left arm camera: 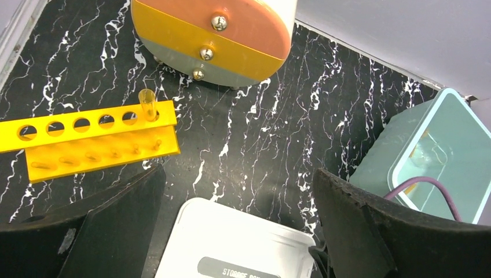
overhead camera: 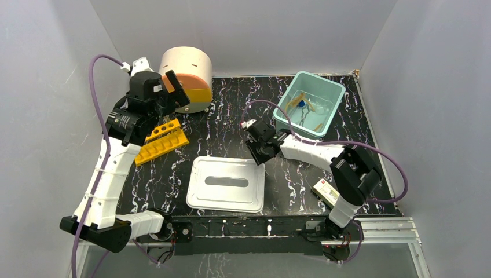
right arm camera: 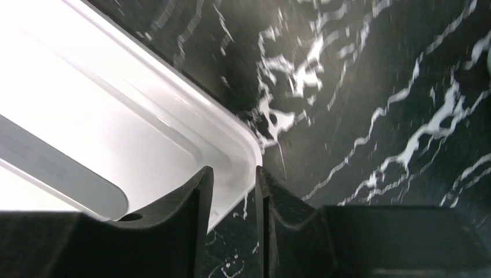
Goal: Organize the chemistry lab equipment
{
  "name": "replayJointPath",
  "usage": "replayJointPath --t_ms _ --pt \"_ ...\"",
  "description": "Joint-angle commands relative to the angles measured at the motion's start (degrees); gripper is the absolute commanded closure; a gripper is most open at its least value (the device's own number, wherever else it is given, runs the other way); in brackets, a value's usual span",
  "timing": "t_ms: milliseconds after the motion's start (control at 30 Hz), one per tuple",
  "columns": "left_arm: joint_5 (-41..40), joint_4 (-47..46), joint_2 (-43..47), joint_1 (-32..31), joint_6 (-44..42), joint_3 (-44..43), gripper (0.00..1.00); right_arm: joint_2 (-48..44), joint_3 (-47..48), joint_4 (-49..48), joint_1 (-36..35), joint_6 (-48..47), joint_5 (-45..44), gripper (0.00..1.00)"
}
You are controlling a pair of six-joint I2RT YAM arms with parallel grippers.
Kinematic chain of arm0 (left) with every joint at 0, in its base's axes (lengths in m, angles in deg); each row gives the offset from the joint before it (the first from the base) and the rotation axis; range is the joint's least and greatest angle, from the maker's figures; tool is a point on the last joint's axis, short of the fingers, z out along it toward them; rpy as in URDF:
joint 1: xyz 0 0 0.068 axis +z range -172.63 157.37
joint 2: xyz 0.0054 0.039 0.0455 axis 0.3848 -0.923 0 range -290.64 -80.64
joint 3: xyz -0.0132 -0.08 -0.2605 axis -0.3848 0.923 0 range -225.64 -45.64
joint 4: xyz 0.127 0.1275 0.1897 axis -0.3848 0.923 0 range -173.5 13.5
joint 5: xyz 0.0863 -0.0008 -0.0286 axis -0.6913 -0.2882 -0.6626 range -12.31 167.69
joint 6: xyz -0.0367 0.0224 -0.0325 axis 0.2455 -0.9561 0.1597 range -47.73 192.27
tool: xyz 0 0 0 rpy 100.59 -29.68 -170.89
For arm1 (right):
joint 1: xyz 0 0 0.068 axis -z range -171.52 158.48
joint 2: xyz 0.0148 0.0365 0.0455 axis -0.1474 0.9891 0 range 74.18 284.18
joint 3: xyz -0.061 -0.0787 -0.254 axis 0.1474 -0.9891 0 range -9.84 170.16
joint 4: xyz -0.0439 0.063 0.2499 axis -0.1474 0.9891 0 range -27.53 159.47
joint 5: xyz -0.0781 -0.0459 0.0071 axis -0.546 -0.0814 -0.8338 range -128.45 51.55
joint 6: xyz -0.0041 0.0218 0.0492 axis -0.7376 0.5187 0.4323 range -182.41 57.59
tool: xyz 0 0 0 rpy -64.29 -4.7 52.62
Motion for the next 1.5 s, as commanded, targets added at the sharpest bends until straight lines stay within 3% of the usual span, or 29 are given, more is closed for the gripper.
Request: replayJointPath --t_ms 0,133,467,1067,1300,1467 --pt "1.76 0.5 0.27 -0.17 1.17 -0.9 0.02 3.26 8.22 -0.78 0.59 -6.01 5.29 0.57" --pt "2.18 0.57 -0.2 -0.21 1.17 -2.26 0.02 8.39 13.06 -0.59 0.76 -10.35 8.56 0.54" --pt "1.18 2.76 -1.31 -0.14 1.52 -6.87 0.02 16.0 20.47 1.08 0.68 -19.17 26.82 0.48" --pt "1.72 1.54 -3.19 -0.22 1.34 -8.78 0.02 21.21 21.59 -0.59 -1.54 -22.08 17.04 0.53" --pt "3.12 0.81 -3.3 -0.2 2.36 -7.2 0.02 18.48 17.63 -4.49 -2.14 -22.44 10.46 0.78" --pt "4.68 0.5 -3.08 -0.21 3.89 -4.74 0.02 13.94 14.6 -5.76 -1.34 -20.94 9.69 0.84"
